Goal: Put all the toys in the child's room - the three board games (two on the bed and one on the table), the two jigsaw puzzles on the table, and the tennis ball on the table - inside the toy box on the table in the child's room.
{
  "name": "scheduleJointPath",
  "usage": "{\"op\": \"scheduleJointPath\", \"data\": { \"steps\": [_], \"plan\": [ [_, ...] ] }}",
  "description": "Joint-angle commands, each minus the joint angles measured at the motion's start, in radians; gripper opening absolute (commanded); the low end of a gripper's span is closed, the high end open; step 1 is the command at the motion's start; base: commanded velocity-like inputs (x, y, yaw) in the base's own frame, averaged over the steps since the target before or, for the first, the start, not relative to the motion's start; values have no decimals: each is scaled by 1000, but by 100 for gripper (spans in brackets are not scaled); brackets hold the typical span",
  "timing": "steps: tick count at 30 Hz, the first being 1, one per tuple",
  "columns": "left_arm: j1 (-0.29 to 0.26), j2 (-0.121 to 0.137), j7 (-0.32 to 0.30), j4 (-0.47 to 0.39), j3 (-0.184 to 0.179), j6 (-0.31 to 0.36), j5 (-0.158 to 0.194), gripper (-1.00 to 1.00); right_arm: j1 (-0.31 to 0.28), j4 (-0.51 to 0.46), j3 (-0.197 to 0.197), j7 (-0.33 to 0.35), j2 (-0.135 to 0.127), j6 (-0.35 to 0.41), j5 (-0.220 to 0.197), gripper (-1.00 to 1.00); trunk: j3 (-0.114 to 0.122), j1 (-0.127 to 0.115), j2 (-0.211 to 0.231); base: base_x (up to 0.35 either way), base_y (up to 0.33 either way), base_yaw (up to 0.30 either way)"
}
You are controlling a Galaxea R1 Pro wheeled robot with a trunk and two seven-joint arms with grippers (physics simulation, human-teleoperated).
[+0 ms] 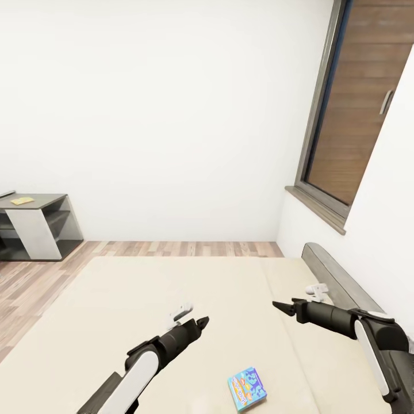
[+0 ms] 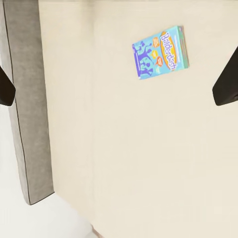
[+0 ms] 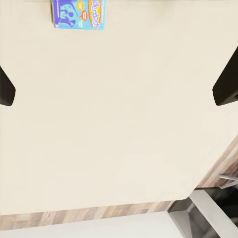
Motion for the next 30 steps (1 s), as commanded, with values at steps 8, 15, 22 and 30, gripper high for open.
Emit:
{"op": "scheduleJointPath", "data": {
  "steps": [8, 15, 22, 30],
  "plan": [
    [-4, 3, -67, 51, 1, -1, 9, 100, -21, 40, 43, -29, 3, 26, -8, 100, -7, 0, -1, 0, 0, -59],
    [-7, 4, -121, 114, 11, -2, 14, 100, -65, 106, 103, -45, 6, 69, -8, 100, -15, 0, -1, 0, 0, -72],
    [-11, -1, -156, 169, 59, -1, 16, 100, -118, 202, 160, -60, 8, 97, -7, 100, -25, 0, -1, 0, 0, -31],
    [-12, -3, -194, 201, 95, -1, 16, 100, -187, 333, 212, -84, 14, 111, -7, 100, -38, 0, -1, 0, 0, -11]
  ]
}}
